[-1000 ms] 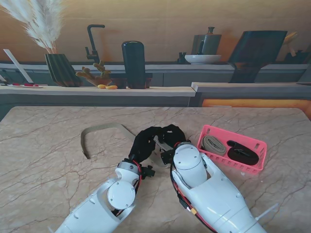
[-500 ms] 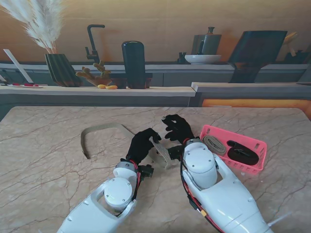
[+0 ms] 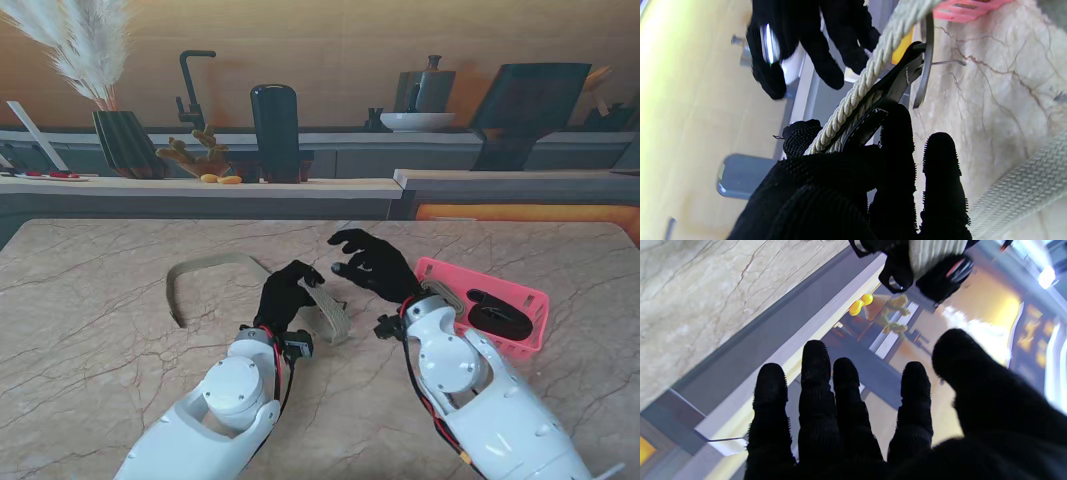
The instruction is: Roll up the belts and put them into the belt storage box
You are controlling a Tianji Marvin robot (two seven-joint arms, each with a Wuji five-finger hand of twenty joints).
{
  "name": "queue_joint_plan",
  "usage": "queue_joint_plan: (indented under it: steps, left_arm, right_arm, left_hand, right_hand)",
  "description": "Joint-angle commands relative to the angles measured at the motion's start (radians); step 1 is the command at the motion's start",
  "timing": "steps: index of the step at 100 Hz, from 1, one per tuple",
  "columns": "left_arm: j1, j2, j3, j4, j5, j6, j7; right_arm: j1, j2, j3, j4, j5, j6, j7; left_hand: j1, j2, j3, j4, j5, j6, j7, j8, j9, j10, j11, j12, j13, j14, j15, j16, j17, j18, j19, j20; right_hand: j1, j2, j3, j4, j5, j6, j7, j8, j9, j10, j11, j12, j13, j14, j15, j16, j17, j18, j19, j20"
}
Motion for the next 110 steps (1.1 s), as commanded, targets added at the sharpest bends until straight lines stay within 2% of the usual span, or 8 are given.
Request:
queue_joint_plan:
  steps: [1, 7, 13, 29, 55, 70, 98, 110]
  left_arm:
    - [0.015, -0.013, -0.012, -0.033, -0.072, 0.02, 0.011]
    - [0.02, -0.017, -0.02, -0.047, -0.119, 0.033, 0.023]
    - [0.021, -0.021, -0.023, -0.053, -0.143, 0.042, 0.036]
    - [0.012, -0.029, -0.022, -0.048, -0.139, 0.054, 0.065]
    - [0.015, -0.033, -0.042, -0.082, -0.228, 0.079, 0.093]
    - [0.009, -0.037, -0.043, -0.082, -0.226, 0.087, 0.111]
    - [-0.007, -0.05, -0.035, -0.071, -0.209, 0.083, 0.157]
    - [-0.017, -0.056, -0.031, -0.062, -0.195, 0.077, 0.174]
  right_arm:
    - [-0.013, 0.027, 0.008, 0.009, -0.03, -0.031, 0.009]
    - [-0.016, 0.038, 0.013, 0.015, -0.091, -0.079, 0.01]
    - [-0.02, 0.045, 0.014, 0.019, -0.144, -0.107, 0.002]
    - [-0.03, 0.058, 0.004, 0.019, -0.243, -0.138, -0.019]
    - [-0.017, 0.053, -0.027, 0.048, -0.202, -0.199, -0.011]
    - [-0.003, 0.059, -0.044, 0.074, -0.327, -0.229, -0.082]
    - [0.038, 0.05, -0.131, 0.131, -0.451, -0.212, -0.246]
    - [0.074, 0.045, -0.183, 0.167, -0.502, -0.181, -0.326]
  left_hand:
    - [0.039, -0.03, -0.011, -0.04, -0.027, 0.011, 0.063, 0.019, 0.057, 0.012, 0.062, 0.045, 0.027, 0.009, 0.038, 0.03, 0.005, 0.013, 0.046, 0.018]
    - [0.039, -0.035, -0.001, -0.04, -0.035, 0.021, 0.065, 0.013, 0.062, 0.019, 0.07, 0.06, 0.033, 0.015, 0.055, 0.038, 0.008, 0.017, 0.062, 0.022]
    - [0.039, -0.04, 0.003, -0.048, -0.049, 0.025, 0.067, 0.0, 0.063, 0.021, 0.076, 0.081, 0.037, 0.013, 0.074, 0.038, 0.012, 0.014, 0.078, 0.017]
    - [0.039, -0.039, -0.004, -0.052, -0.066, 0.021, 0.074, -0.01, 0.057, 0.013, 0.077, 0.095, 0.034, 0.005, 0.087, 0.035, 0.014, 0.007, 0.089, 0.011]
    - [0.039, -0.029, -0.001, -0.048, -0.077, 0.025, 0.084, -0.019, 0.046, 0.013, 0.081, 0.097, 0.024, 0.003, 0.092, 0.031, 0.008, 0.001, 0.093, -0.001]
    - [0.039, -0.03, -0.007, -0.048, -0.082, 0.019, 0.089, -0.023, 0.042, 0.007, 0.084, 0.094, 0.023, -0.004, 0.092, 0.025, 0.01, -0.001, 0.094, -0.005]
    - [0.039, -0.019, -0.018, -0.048, -0.096, 0.012, 0.094, -0.03, 0.025, -0.006, 0.089, 0.086, 0.009, -0.019, 0.085, 0.016, 0.003, -0.015, 0.085, -0.018]
    - [0.039, -0.014, -0.019, -0.045, -0.1, 0.013, 0.097, -0.032, 0.017, -0.006, 0.092, 0.083, 0.002, -0.02, 0.083, 0.015, -0.004, -0.019, 0.078, -0.022]
  right_hand:
    - [-0.054, -0.072, 0.058, -0.029, -0.062, -0.066, 0.004, 0.006, 0.009, -0.034, -0.028, -0.01, -0.003, -0.037, -0.041, -0.017, 0.009, -0.03, -0.037, 0.031]
    - [-0.103, -0.09, 0.064, -0.038, -0.085, -0.072, 0.0, -0.002, 0.021, -0.036, -0.04, -0.016, 0.006, -0.037, -0.054, -0.02, 0.011, -0.026, -0.049, 0.034]
    - [-0.127, -0.077, -0.027, -0.045, -0.107, -0.073, -0.007, -0.013, 0.047, -0.032, -0.063, -0.027, 0.022, -0.028, -0.066, -0.016, 0.005, -0.011, -0.069, 0.04]
    - [-0.261, -0.02, -0.091, -0.021, -0.14, -0.052, -0.046, -0.029, 0.145, -0.018, -0.078, -0.053, 0.101, -0.007, -0.048, 0.007, 0.008, 0.024, -0.084, 0.053]
    - [-0.235, -0.043, -0.098, -0.026, -0.126, -0.032, -0.042, -0.018, 0.243, -0.028, -0.043, -0.06, 0.191, -0.023, -0.007, 0.032, 0.025, 0.025, -0.078, 0.061]
    - [-0.281, -0.108, -0.066, -0.028, -0.141, -0.02, -0.02, -0.001, 0.29, -0.055, 0.022, -0.049, 0.251, -0.045, 0.037, 0.057, 0.058, 0.032, -0.066, 0.062]
    - [-0.224, -0.096, -0.077, -0.018, -0.143, 0.021, 0.029, 0.018, 0.306, -0.07, 0.104, -0.022, 0.286, -0.047, 0.11, 0.08, 0.068, 0.038, -0.032, 0.048]
    - [-0.231, -0.074, -0.06, 0.009, -0.131, 0.133, 0.068, 0.028, 0.269, -0.042, 0.17, 0.002, 0.28, -0.014, 0.175, 0.074, 0.058, 0.079, 0.027, 0.024]
